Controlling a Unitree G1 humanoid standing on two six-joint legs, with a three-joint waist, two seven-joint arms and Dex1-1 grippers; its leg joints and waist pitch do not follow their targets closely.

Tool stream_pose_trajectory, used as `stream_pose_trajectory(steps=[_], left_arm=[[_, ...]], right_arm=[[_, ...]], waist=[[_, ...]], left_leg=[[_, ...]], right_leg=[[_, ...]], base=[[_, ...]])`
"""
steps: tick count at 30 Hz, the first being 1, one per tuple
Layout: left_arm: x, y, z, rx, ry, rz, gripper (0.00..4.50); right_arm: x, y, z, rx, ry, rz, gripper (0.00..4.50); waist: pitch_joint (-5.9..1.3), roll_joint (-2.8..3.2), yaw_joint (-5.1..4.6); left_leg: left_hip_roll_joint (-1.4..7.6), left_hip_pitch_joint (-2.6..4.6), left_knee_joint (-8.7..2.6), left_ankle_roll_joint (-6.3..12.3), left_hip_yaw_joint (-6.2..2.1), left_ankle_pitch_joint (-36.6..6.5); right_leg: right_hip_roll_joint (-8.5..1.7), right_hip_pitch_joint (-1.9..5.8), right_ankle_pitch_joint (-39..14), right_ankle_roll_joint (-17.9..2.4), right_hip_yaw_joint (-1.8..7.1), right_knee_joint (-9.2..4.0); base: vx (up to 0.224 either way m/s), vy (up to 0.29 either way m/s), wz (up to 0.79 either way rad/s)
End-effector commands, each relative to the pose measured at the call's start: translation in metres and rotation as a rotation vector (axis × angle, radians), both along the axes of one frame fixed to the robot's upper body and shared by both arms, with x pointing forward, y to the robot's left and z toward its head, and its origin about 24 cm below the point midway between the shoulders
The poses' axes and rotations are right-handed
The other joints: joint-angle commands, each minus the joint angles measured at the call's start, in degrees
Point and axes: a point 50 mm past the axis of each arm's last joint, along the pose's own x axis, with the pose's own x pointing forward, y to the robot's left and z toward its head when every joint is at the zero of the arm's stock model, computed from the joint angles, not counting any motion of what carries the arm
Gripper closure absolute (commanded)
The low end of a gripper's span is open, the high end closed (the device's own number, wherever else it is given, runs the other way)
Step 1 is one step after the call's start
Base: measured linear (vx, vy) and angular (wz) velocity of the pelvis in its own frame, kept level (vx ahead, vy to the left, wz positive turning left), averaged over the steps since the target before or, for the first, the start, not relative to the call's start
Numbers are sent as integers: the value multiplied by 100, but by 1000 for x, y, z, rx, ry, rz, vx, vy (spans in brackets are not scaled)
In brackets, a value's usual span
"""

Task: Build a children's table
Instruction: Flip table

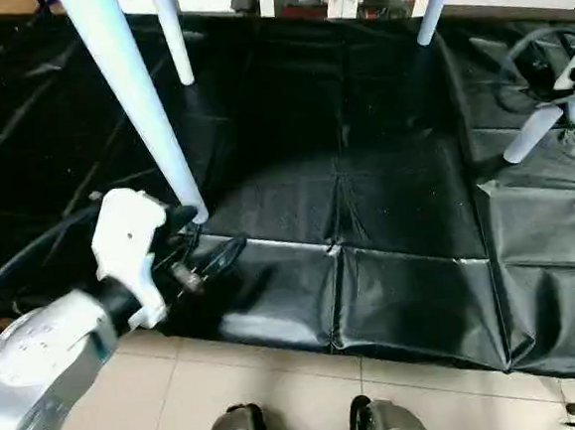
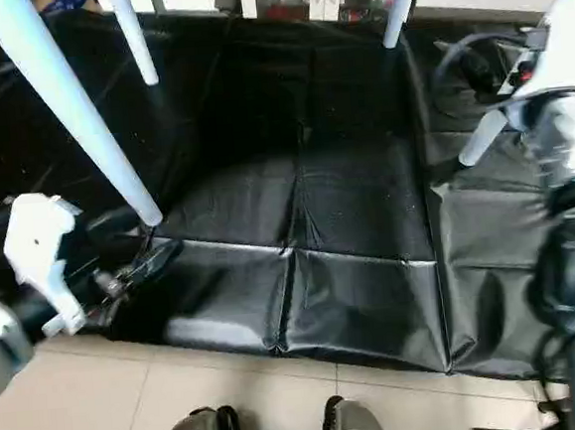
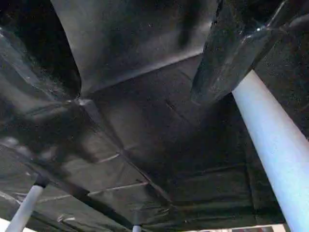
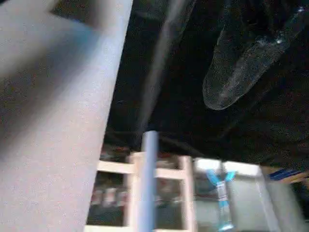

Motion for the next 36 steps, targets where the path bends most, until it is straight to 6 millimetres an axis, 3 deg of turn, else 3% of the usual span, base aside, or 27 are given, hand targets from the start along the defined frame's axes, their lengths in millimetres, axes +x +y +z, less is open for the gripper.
stream_pose_trajectory(steps=[1, 3, 4, 5, 6, 9, 10, 12, 13, 16, 18, 21, 23, 26, 28, 30, 31, 33, 36], left_arm=[[-4, -1, 1, -7, -9, 2, 43], [-4, -1, 1, -8, -9, 2, 43], [-3, -2, 0, -19, -15, 8, 43], [-3, -3, 0, -25, -18, 9, 43], [-2, -6, -1, -41, -25, 16, 43], [-2, -8, -2, -51, -24, 18, 43], [-1, -8, -3, -54, -24, 19, 43], [-1, -9, -4, -60, -24, 19, 43], [-1, -9, -4, -60, -24, 19, 43], [4, -12, -5, -77, -38, 24, 43], [6, -13, -4, -82, -47, 27, 43], [7, -14, -4, -84, -50, 27, 43], [8, -14, -4, -86, -51, 26, 43], [9, -15, -5, -88, -51, 25, 43], [11, -17, -6, -90, -54, 13, 43], [11, -18, -6, -92, -55, 9, 43], [14, -18, -7, -96, -58, 2, 43], [16, -18, -7, -96, -58, 3, 43], [20, -19, -7, -95, -67, 8, 43]], right_arm=[[-4, -1, 6, -32, 19, 109, 11], [-5, -1, 6, -34, 20, 114, 11], [-8, -3, 5, -46, 31, 163, 11], [-10, -4, 4, -44, 34, 184, 11], [-16, -6, 2, -30, 41, 260, 11], [-21, -7, -2, -31, 52, 325, 11], [-22, -8, -4, -34, 56, 343, 11], [-26, -7, -8, -37, 67, 393, 11], [-26, -7, -8, -37, 67, 393, 11], [-34, -4, -22, -10, 84, 537, 11], [-39, -3, -27, -9, 90, 588, 11], [-43, -4, -30, 1, 89, 622, 11], [-46, -5, -31, 3, 89, 640, 11], [-51, -6, -32, -3, 86, 674, 11], [-61, -8, -33, 2, 66, 700, 11], [-62, -8, -33, 4, 61, 703, 11], [-67, -7, -34, 11, 58, 726, 11], [-69, -6, -35, 13, 59, 734, 11], [-77, -10, -35, 60, 61, 751, 11]], waist=[[-392, -139, 13], [-385, -129, 10], [-413, -201, -19], [-422, -210, -12], [-454, -290, -37], [-475, -256, -19], [-511, -282, -29], [-512, -321, -37], [-501, -318, -23], [-567, -344, -14], [-600, -308, 3], [-597, -321, 12], [-586, -334, 3], [-592, -286, 24], [-641, -228, 57], [-648, -249, 52], [-665, -191, 64], [-675, -215, 64], [-756, -184, 83]], left_leg=[[274, 167, -395, 988, -109, -683], [274, 165, -396, 943, -108, -673], [274, 165, -393, 934, -96, -609], [277, 174, -382, 978, -101, -521], [275, 159, -361, 1083, -78, -372], [295, 159, -335, 1259, -80, -102], [304, 168, -320, 1312, -73, -38], [302, 169, -314, 1350, -62, -106], [307, 174, -317, 1341, -64, -139], [316, 173, -299, 1338, -56, -174], [325, 179, -286, 1324, -64, -129], [331, 172, -284, 1266, -63, -228], [329, 172, -288, 1136, -68, -435], [334, 198, -292, 975, -73, -650], [339, 222, -303, 846, -88, -734], [339, 212, -304, 848, -88, -712], [314, 188, -301, 831, -92, -740], [320, 201, -302, 803, -92, -772], [307, 191, -281, 803, -96, -684]], right_leg=[[-351, 382, -1195, -1798, 236, -369], [-352, 377, -1205, -1793, 241, -375], [-346, 391, -1147, -1798, 244, -370], [-358, 398, -1065, -1823, 250, -356], [-351, 420, -903, -1851, 261, -330], [-349, 399, -695, -1916, 255, -295], [-338, 403, -631, -1956, 248, -287], [-341, 398, -756, -1962, 246, -305], [-354, 395, -811, -1935, 254, -316], [-347, 418, -872, -1901, 250, -311], [-353, 411, -858, -1922, 247, -297], [-354, 407, -960, -1918, 251, -317], [-362, 394, -1254, -1878, 254, -341], [-359, 382, -1491, -1766, 262, -373], [-353, 392, -1501, -1685, 260, -385], [-346, 396, -1416, -1702, 261, -369], [-355, 418, -1482, -1683, 251, -391], [-359, 411, -1525, -1643, 261, -394], [-358, 445, -1470, -1624, 246, -376]], base=[[0, 0, 0], [0, 0, 0], [0, 0, 0], [0, 0, 0], [0, 0, 0], [0, 0, 0], [0, 0, 0], [0, 0, 0], [0, 0, 0], [0, 0, 0], [0, 0, 0], [0, 0, 0], [0, 0, 0], [0, 0, 0], [0, 0, 0], [0, 0, 0], [0, 0, 0], [0, 0, 0], [0, 0, 0]])
